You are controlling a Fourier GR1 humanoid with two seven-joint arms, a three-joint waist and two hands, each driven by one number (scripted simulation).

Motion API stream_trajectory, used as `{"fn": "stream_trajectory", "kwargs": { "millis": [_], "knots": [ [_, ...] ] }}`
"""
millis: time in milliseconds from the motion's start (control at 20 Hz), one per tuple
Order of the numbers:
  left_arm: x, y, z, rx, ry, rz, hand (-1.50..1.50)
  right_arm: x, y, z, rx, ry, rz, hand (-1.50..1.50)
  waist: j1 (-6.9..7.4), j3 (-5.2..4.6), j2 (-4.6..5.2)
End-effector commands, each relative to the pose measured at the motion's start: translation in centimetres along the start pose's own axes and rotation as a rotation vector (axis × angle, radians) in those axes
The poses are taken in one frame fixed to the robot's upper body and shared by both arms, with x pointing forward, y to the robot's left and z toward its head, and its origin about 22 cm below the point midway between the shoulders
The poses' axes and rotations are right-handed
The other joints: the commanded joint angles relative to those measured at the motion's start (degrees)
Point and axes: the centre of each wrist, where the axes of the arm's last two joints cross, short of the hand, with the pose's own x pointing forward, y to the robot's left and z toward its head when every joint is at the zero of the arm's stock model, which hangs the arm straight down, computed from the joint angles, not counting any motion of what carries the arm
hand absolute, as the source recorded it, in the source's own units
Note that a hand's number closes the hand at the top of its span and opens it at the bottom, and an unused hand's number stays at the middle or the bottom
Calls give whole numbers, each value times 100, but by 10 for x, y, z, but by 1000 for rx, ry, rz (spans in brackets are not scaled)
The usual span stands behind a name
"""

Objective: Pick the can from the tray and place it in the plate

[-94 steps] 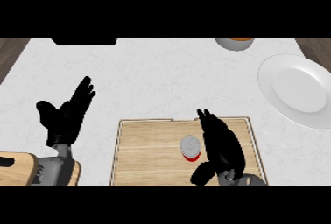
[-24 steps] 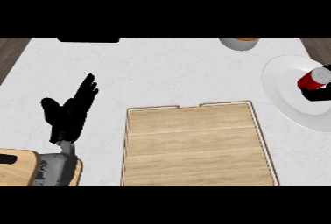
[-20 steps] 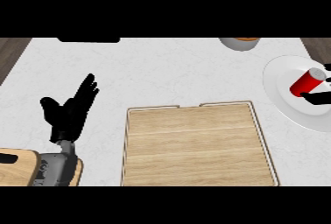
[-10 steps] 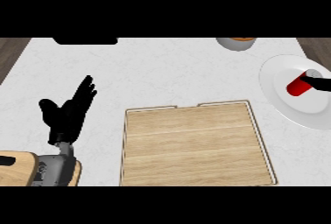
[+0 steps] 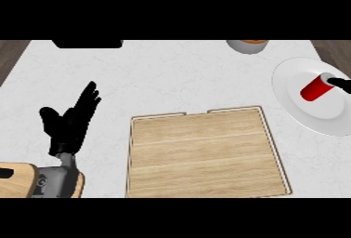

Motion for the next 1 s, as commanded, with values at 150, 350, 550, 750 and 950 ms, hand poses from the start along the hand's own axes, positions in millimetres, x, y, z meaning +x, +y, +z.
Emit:
{"fn": "stream_trajectory", "kwargs": {
  "millis": [150, 350, 550, 750, 950],
  "knots": [
    [-16, 30, 3, 48, 18, -57, 0, -20, -35, 13, 26, -13, -69, -150, 71, -20, 47],
    [-11, 40, -15, 40, 29, -8, 0, -23, -59, 15, 16, -26, -80, -150, 58, -21, 62],
    [-12, 37, -3, 42, 33, -54, 0, -36, -91, 33, 23, -29, -53, -150, 51, -19, 51],
    [-17, 40, -1, 52, 26, -52, 0, -42, -108, 41, -16, -18, -11, -150, 50, -20, 51],
    [-15, 16, -8, 42, 25, -52, 0, -46, -113, 42, -8, -18, 10, -150, 69, -18, 54]
  ]
}}
